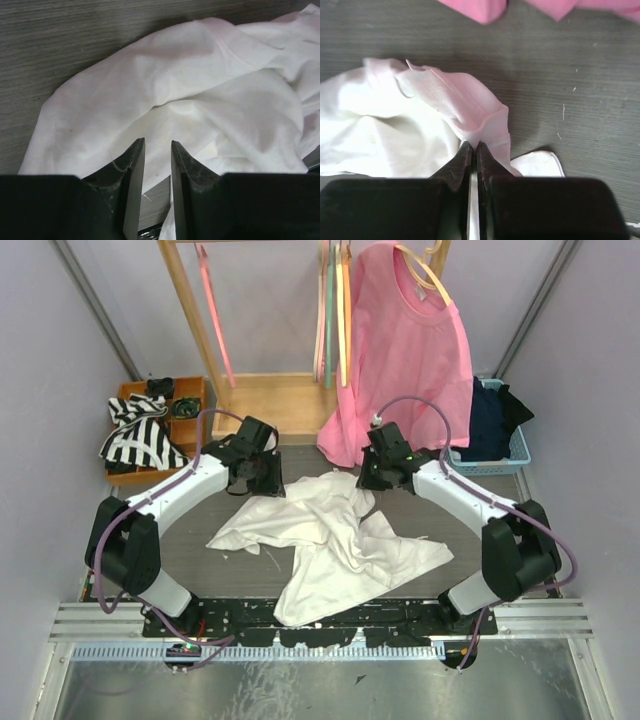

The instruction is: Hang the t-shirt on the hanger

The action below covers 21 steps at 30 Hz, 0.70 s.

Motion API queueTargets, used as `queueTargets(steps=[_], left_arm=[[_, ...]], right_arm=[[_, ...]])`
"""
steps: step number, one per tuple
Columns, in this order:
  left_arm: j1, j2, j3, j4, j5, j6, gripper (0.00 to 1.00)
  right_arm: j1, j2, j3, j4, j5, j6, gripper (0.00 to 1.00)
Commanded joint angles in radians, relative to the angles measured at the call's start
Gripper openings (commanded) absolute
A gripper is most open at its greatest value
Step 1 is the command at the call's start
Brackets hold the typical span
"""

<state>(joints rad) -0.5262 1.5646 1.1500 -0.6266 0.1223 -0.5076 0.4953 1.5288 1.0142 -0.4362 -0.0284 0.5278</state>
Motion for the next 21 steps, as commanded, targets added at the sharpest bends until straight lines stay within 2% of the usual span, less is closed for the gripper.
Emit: queueTargets(steps=[1,5,11,16,21], left_arm=[[0.002,-0.009,-0.019,0.040,0.023,0.004,0.30],[0.002,-0.027,-0.016,0.025,0.022,0.009,0.16],[0.003,-0.065,-0.012,0.007,0.023,0.003,0.14],[0.002,-0.132,0.004,-0.011,0.029,-0.005,0.28],[0.001,-0.206,-0.008,-0.027,0.029,-0.015,0.44]], right_arm=[[0.001,-0.136,0.116,-0.033,0.062,-0.021,0.03],[0.000,-0.191,0.183,-0.056,0.071,-0.025,0.02],[0.000,-0.253,0.270,-0.075,0.019,-0.026,0.01],[0.000,-0.310,0.271,-0.109,-0.054,-0.022,0.01],[0.002,-0.427,0.134,-0.129,-0.147,0.022,0.01]])
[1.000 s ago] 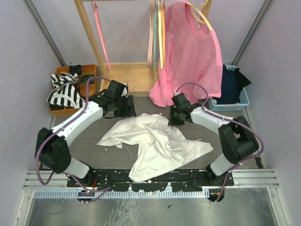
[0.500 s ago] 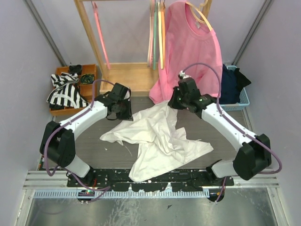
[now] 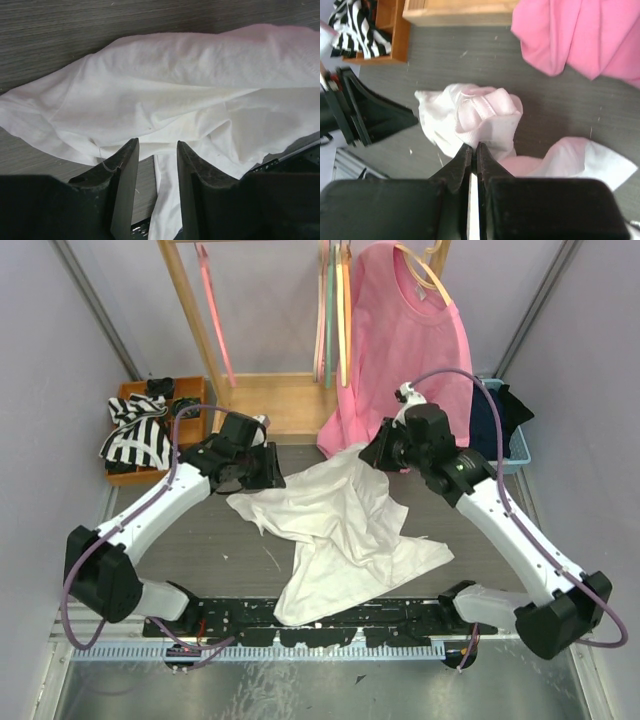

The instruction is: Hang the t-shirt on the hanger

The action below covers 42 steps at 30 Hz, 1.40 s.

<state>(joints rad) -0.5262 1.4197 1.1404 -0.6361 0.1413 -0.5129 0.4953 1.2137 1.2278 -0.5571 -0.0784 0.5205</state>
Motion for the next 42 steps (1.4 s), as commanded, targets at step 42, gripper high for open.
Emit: queueTargets(steps=[42], left_arm=[[-0.310,0.340,0.060,0.088,-0.101,-0.043,0.40]], right_arm=[[0.135,-0.493,-0.849,0.040,-0.125,0.311,0.01]])
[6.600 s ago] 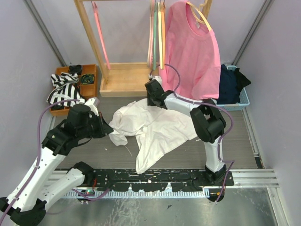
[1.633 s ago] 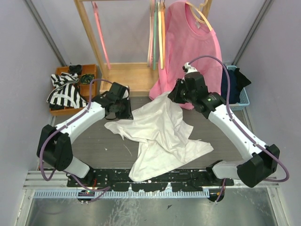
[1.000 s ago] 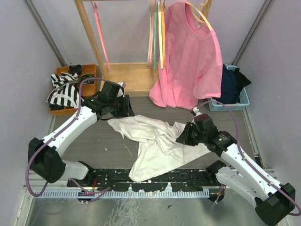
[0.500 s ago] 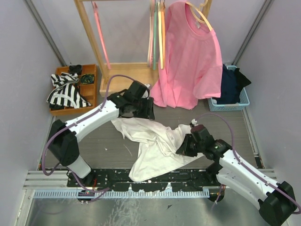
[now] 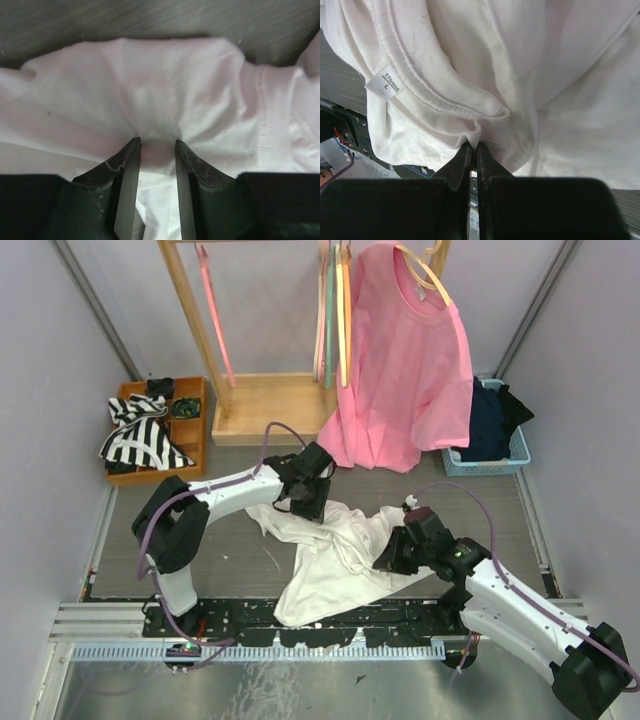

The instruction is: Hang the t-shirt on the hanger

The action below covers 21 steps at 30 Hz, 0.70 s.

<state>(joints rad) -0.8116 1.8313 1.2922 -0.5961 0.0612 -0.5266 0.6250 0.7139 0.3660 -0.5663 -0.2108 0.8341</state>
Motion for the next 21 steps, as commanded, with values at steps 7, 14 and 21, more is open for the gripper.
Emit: queueTargets(steps=[7,14,21], left_arm=[[-0.053,-0.194,-0.273,0.097,-0.055,-0.094,0.28],[-0.066,-0.374,-0.430,0.114,-0.131,-0.130,0.35],[-0.067,-0.552,-0.355,-0.007,-0.174,-0.145,0.52]], right_arm=[[0.006,0.038,0.011,0.075,0.010,-0.013,0.01],[0.006,0.079,0.016,0.085,0.023,-0.041,0.01],[0.008,0.134,0.002,0.126,0.021,-0.060,0.01]])
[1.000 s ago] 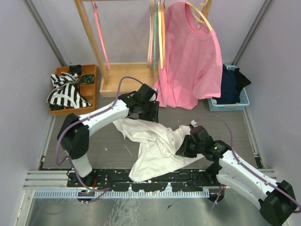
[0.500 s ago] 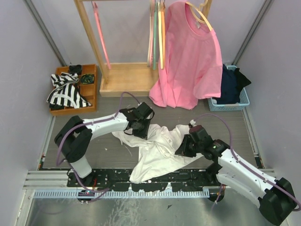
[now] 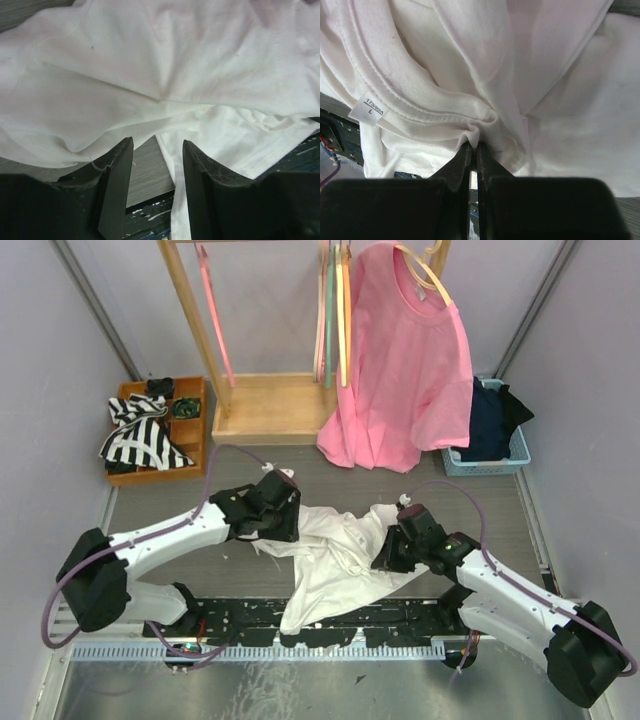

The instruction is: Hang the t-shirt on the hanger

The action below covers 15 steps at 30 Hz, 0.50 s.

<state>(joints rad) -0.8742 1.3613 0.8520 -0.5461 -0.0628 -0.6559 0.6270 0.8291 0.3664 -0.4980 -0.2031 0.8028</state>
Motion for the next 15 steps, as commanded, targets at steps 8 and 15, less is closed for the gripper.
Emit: queueTargets(steps=[8,15], left_arm=[[-0.010,0.104,0.418,-0.137,0.018,0.057,0.58],[-0.062,0.378,0.611,-0.163,0.028,0.115,0.58]], right_arm=[[0.008,0.027,-0.041,0.098,0.018,-0.024,0.01],[0.010,0.002,-0.121,0.149,0.008,0.009,0.01]])
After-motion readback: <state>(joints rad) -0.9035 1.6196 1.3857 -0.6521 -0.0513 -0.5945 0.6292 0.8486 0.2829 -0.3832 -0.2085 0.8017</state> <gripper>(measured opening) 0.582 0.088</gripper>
